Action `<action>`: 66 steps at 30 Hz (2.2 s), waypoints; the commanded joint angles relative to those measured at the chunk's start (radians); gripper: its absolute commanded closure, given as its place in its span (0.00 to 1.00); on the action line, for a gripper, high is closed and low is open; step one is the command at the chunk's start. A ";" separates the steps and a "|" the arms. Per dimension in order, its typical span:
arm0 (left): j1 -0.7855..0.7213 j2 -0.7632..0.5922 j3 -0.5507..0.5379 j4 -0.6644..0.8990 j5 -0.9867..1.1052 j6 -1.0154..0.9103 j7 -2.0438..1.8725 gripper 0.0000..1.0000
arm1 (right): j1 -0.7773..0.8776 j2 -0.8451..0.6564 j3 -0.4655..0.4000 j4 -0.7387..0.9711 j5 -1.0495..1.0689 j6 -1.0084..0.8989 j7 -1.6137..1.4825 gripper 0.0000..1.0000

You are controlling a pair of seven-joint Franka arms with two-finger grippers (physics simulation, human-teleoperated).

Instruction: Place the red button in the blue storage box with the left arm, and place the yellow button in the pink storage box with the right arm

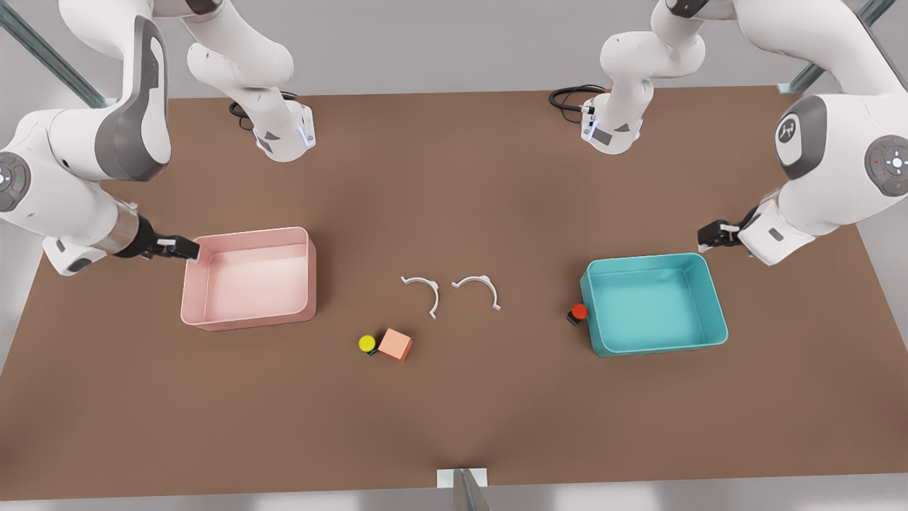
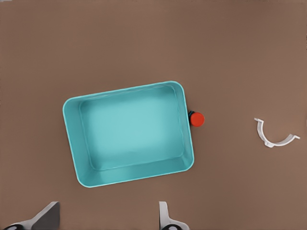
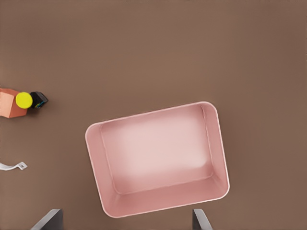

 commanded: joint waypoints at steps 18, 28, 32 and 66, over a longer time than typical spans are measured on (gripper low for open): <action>-0.253 0.181 -0.002 -0.142 0.008 0.389 -2.575 0.00 | 0.039 0.561 0.144 0.211 -0.059 0.351 -0.588 0.00; -0.290 0.250 -0.002 -0.253 0.003 0.539 -2.726 0.00 | 0.207 0.685 0.157 0.209 -0.133 0.623 -1.161 0.00; -0.298 0.316 -0.003 -0.254 0.003 0.542 -2.718 0.00 | 0.215 0.725 0.219 0.209 -0.130 0.670 -1.156 0.00; -0.322 0.484 0.029 -0.277 0.046 0.640 -2.238 0.00 | 0.244 0.762 0.232 0.143 -0.112 0.644 -0.707 0.00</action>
